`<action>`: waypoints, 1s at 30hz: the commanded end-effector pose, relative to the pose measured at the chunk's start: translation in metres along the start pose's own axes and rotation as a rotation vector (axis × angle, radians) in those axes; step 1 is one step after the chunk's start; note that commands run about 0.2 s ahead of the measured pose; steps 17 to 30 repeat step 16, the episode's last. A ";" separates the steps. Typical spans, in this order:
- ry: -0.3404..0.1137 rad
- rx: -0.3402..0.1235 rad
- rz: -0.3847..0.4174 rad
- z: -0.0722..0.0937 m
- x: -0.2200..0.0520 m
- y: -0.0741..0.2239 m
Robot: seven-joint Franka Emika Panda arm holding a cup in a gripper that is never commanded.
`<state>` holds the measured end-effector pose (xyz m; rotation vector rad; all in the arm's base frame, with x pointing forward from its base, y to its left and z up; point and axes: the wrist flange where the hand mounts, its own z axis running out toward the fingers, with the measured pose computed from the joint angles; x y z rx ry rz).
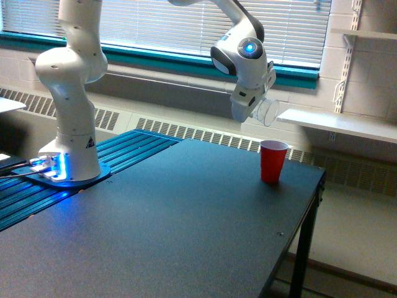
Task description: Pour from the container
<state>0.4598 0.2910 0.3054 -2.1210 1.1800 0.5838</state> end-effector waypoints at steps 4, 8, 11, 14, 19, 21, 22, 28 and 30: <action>-0.012 0.007 -0.006 -0.001 -0.004 -0.006; -0.009 0.007 -0.001 -0.001 -0.005 -0.007; -0.010 0.010 0.005 -0.001 -0.005 -0.009; -0.007 0.013 0.006 0.000 -0.005 -0.009; -0.007 0.013 0.006 0.000 -0.005 -0.010; -0.007 0.013 0.006 0.000 -0.005 -0.010; -0.007 0.013 0.006 0.000 -0.005 -0.010; -0.007 0.013 0.006 0.000 -0.005 -0.010; -0.007 0.013 0.006 0.000 -0.005 -0.010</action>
